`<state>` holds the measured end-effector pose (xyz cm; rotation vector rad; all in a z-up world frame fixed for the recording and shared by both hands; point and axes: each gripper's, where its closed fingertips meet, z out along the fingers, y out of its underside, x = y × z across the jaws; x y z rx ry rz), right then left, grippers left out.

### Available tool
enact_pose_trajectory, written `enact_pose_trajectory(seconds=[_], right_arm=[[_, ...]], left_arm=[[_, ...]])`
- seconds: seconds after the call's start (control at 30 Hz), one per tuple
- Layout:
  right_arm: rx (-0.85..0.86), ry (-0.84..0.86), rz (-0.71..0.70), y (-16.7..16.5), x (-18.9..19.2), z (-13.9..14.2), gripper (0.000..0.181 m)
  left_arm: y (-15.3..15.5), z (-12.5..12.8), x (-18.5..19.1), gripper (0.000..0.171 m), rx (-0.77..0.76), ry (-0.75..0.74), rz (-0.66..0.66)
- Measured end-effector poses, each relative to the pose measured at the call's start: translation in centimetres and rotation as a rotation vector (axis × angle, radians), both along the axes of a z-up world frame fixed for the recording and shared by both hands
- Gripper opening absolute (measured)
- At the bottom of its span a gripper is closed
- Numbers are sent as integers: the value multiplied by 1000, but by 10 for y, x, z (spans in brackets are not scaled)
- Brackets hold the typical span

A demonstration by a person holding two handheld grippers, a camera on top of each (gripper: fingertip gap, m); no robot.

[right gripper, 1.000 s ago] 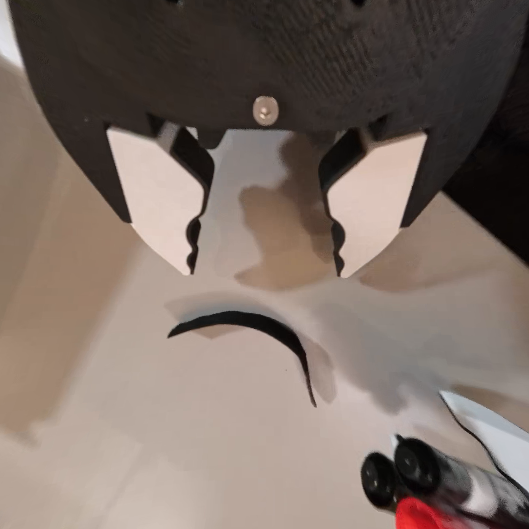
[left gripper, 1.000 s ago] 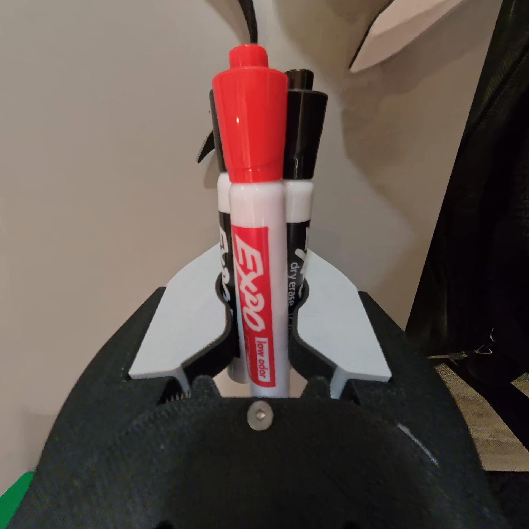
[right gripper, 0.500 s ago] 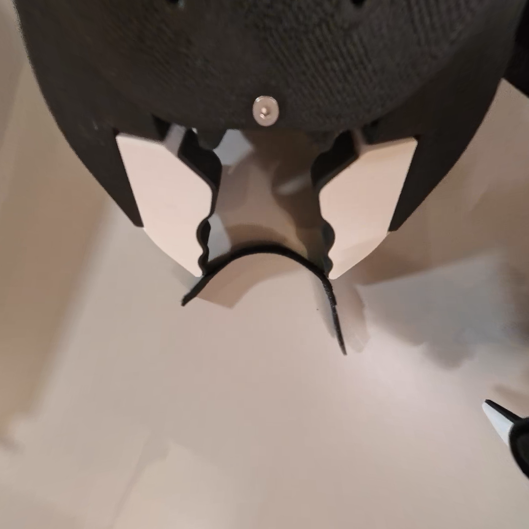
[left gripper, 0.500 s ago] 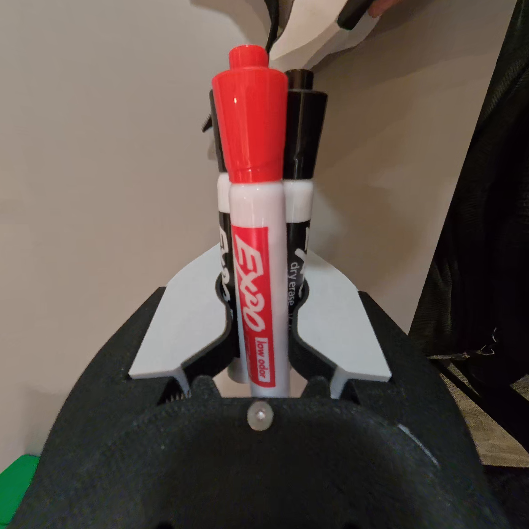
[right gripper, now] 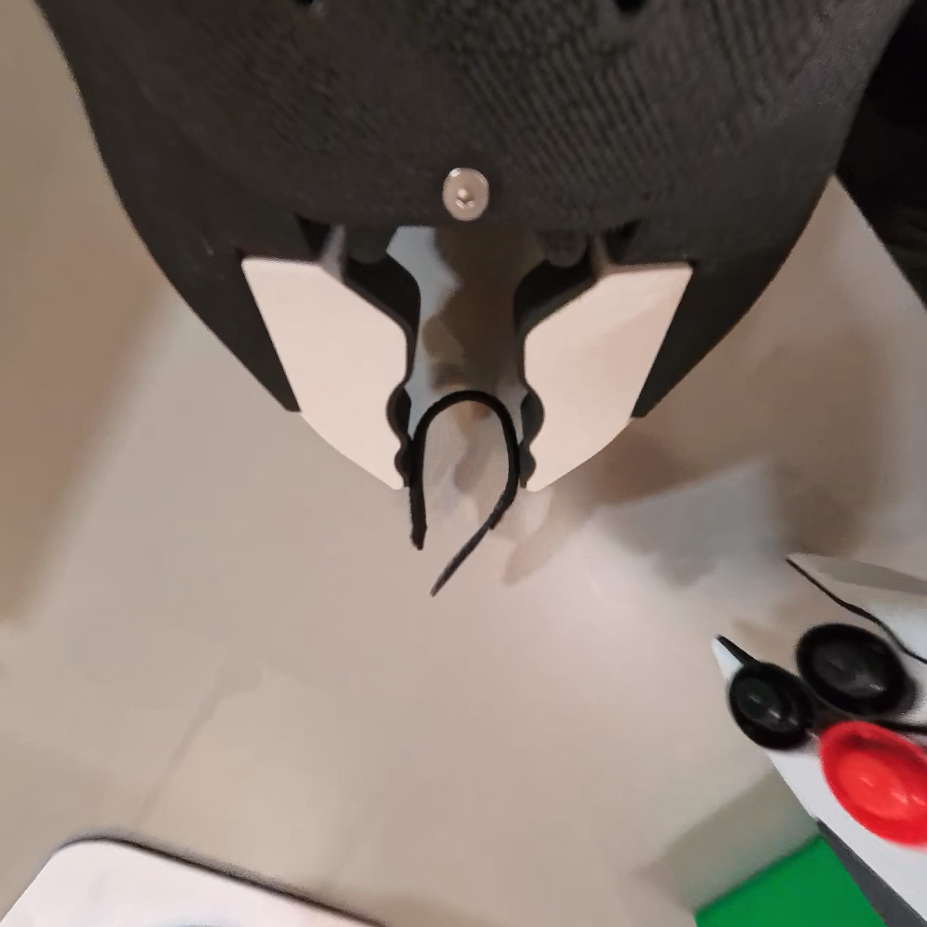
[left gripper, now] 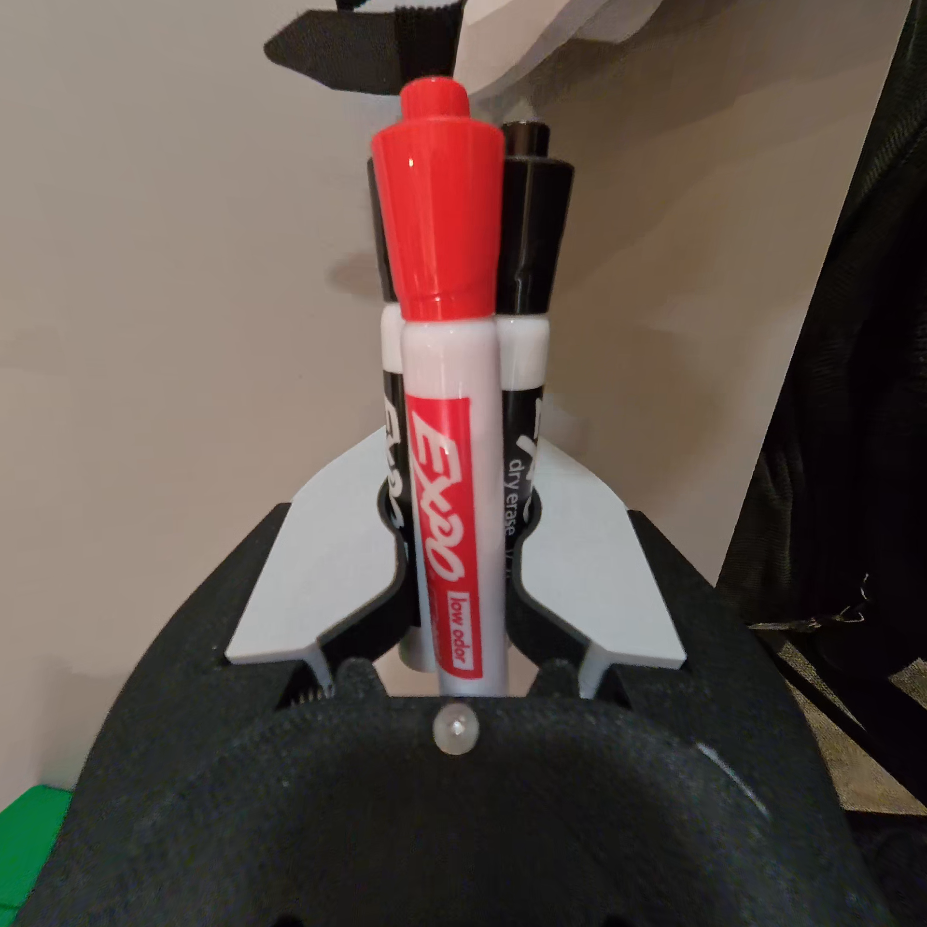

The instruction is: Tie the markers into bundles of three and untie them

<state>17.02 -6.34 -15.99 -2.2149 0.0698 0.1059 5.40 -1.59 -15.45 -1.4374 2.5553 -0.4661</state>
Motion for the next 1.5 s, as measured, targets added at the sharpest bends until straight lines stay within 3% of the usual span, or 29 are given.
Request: enact_pose_trajectory(seconds=[0.27,0.4,0.6,0.87,1.5], right_arm=[[497,359,217,-16,-27,100,42],[630,403,329,-31,-43,129,43],[632,392,385,-29,-66,126,47],[641,464,334,-21,-66,121,54],[618,561,371,-15,-85,113,58]], left_arm=[[-14,16,3,43,-155,-61,-13],[-22,23,4,44,-213,-78,-27],[-31,29,4,43,-236,-80,-52],[-42,31,5,43,-263,-81,-80],[-66,28,6,43,-302,-58,-139]])
